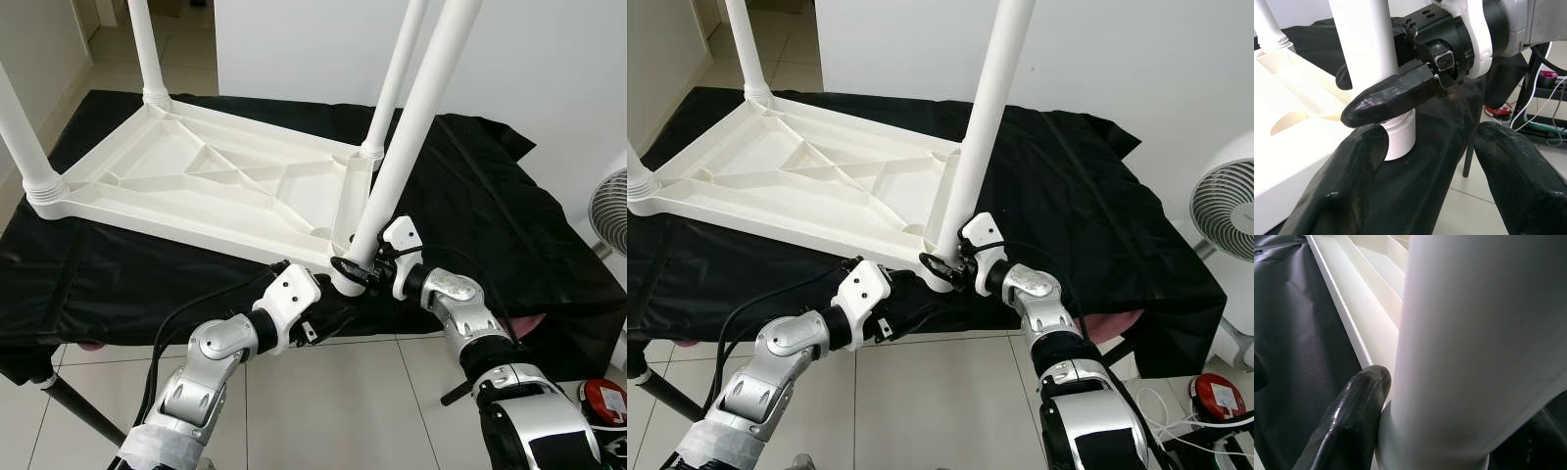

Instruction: Building children table

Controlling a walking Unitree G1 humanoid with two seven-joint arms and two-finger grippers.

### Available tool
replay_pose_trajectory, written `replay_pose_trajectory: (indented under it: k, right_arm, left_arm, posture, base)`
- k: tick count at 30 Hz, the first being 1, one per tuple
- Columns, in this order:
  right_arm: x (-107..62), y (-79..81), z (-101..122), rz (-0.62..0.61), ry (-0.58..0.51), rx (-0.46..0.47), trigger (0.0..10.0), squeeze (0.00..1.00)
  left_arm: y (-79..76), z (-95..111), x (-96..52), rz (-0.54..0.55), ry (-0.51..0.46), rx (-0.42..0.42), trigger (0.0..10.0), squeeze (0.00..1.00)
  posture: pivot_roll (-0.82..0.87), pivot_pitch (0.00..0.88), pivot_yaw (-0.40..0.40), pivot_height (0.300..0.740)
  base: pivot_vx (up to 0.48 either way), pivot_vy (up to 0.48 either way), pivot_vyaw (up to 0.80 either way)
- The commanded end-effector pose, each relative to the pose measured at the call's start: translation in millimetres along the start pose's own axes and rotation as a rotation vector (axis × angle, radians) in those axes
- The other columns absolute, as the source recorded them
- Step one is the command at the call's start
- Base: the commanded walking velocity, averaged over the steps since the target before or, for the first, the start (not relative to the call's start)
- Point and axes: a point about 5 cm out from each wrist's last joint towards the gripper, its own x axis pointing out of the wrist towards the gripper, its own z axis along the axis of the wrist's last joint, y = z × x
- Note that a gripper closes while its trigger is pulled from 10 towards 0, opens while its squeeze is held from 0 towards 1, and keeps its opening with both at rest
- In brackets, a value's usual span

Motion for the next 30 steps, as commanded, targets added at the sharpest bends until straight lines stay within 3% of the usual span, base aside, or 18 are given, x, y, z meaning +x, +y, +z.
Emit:
replay_pose_trajectory:
  k: [1, 10, 11, 16, 18, 21, 30]
  right_arm:
    - [0.0, 1.4, -3.6, 0.029, 0.030, -0.002, 0.0, 0.00]
    - [-4.5, 2.0, -7.4, 0.032, 0.029, 0.009, 0.0, 0.00]
    - [-5.5, 2.8, -8.2, 0.019, 0.017, 0.011, 10.0, 0.00]
    - [-8.3, 5.2, -11.7, -0.149, -0.024, 0.013, 10.0, 0.00]
    - [-8.3, 4.9, -12.0, -0.163, -0.027, 0.015, 10.0, 0.00]
    - [-7.6, 6.7, -14.3, -0.360, -0.019, 0.045, 10.0, 0.00]
    - [-3.3, 15.8, -17.4, -0.706, 0.004, 0.140, 10.0, 0.00]
  left_arm:
    - [2.1, 0.4, 1.7, 0.069, -0.001, -0.009, 10.0, 0.00]
    - [1.3, 0.5, 2.5, 0.068, -0.004, -0.012, 10.0, 0.00]
    - [1.1, 0.6, 2.7, 0.066, -0.004, -0.011, 10.0, 0.00]
    - [0.2, 0.3, 1.7, 0.066, -0.002, -0.014, 10.0, 0.00]
    - [-0.1, 0.2, 1.6, 0.066, -0.002, -0.015, 10.0, 0.00]
    - [-2.3, -1.0, 1.6, 0.060, 0.001, -0.021, 10.0, 0.00]
    - [-2.5, -0.6, 0.7, 0.054, 0.001, -0.021, 10.0, 0.00]
  posture:
    - [0.05, 0.000, -0.101, 0.740]
    - [0.04, 0.000, -0.100, 0.740]
    - [0.04, 0.000, -0.103, 0.740]
    - [0.04, 0.000, -0.103, 0.740]
    - [0.04, 0.000, -0.103, 0.740]
    - [0.03, 0.007, -0.100, 0.740]
    - [0.04, 0.007, -0.098, 0.740]
  base:
    - [0.000, 0.000, 0.00]
    - [0.000, 0.000, 0.00]
    - [0.000, 0.000, 0.00]
    - [0.000, 0.000, 0.00]
    - [0.000, 0.000, 0.00]
    - [0.000, 0.000, 0.00]
    - [0.000, 0.000, 0.00]
